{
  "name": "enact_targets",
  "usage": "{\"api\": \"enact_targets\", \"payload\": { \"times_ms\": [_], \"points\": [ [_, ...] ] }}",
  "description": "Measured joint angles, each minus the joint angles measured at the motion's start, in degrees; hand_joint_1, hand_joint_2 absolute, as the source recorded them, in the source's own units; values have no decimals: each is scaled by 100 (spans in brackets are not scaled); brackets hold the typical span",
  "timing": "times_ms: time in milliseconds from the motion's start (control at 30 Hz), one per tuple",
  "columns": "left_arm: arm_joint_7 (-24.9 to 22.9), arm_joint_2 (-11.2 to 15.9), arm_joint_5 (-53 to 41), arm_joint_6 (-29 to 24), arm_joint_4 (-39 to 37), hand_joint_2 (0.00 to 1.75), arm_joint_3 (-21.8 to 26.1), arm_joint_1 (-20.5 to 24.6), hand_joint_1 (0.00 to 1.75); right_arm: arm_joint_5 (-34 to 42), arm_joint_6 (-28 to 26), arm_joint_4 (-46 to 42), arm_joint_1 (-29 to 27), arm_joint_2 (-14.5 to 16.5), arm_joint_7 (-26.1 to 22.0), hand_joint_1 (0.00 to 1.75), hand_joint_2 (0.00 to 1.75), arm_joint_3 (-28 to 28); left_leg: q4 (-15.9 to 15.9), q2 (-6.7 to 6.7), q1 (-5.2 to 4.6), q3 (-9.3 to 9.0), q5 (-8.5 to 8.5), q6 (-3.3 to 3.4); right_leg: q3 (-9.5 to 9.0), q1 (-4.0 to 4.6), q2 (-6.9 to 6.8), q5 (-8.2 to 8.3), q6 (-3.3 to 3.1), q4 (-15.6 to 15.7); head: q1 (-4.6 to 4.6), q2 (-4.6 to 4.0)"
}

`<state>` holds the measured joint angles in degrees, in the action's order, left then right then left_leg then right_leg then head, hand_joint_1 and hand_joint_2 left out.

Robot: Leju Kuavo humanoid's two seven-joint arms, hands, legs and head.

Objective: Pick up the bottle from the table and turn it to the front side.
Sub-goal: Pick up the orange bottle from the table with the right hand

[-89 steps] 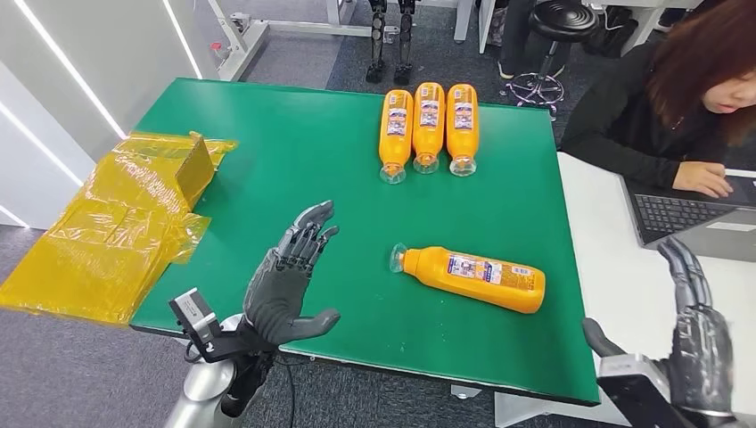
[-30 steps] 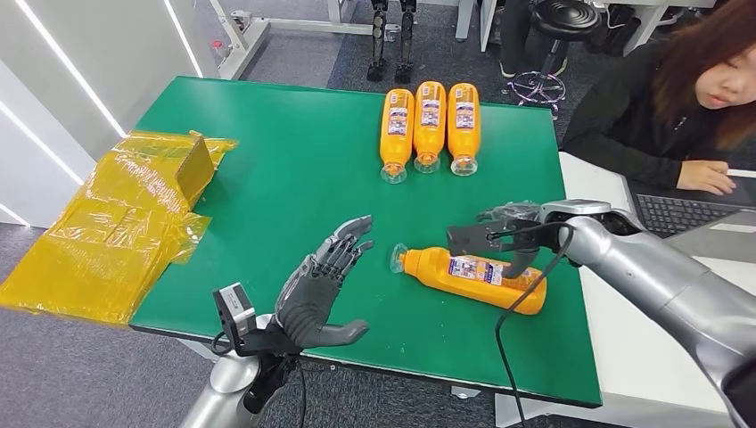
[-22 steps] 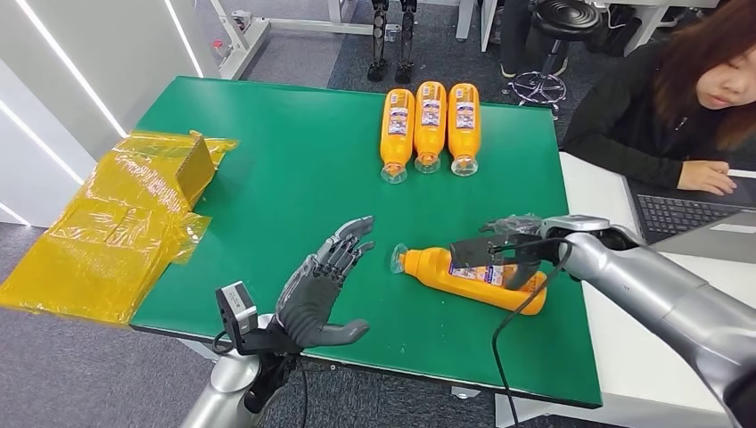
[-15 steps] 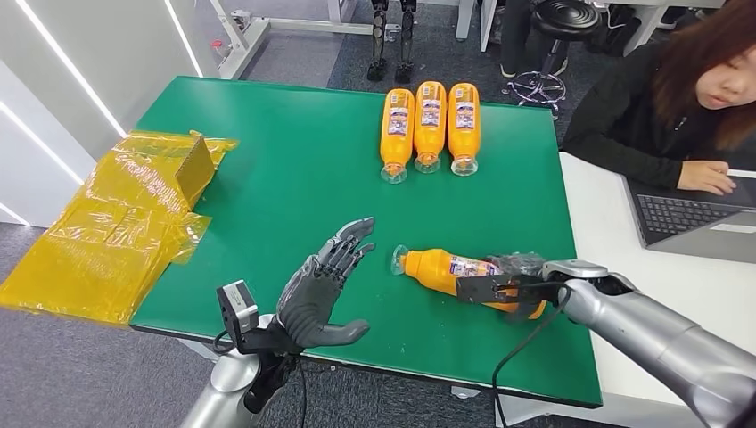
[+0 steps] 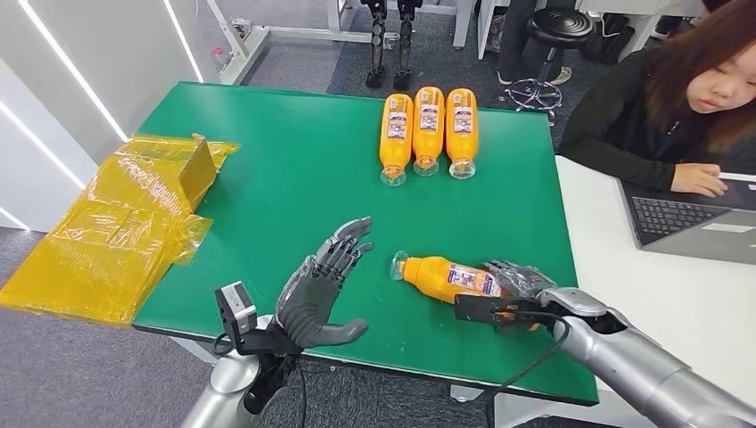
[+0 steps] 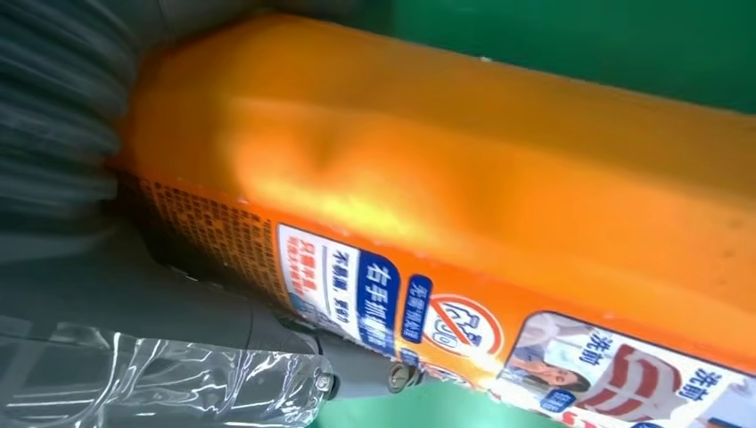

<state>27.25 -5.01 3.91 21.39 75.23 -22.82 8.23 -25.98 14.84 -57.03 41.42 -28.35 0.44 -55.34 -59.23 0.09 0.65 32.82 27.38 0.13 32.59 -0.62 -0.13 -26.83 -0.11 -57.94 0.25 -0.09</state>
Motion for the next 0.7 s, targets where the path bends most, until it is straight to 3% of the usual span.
{"api": "enact_targets", "payload": {
  "times_ms": [467,700],
  "points": [
    [-54,30,-94,-74,111,175,32,-197,0,-1012,-487,-661,-480,71,160,175,175,941,-1,-1,-3,13,-5,0,15,-3,3,13,0,-3,-1,0],
    [-19,85,-193,-230,193,175,105,-337,0,-1329,-865,-1498,-615,-219,134,175,175,1521,-1,-5,-4,46,-4,0,49,-6,-2,9,3,-3,-1,0]
  ]
}}
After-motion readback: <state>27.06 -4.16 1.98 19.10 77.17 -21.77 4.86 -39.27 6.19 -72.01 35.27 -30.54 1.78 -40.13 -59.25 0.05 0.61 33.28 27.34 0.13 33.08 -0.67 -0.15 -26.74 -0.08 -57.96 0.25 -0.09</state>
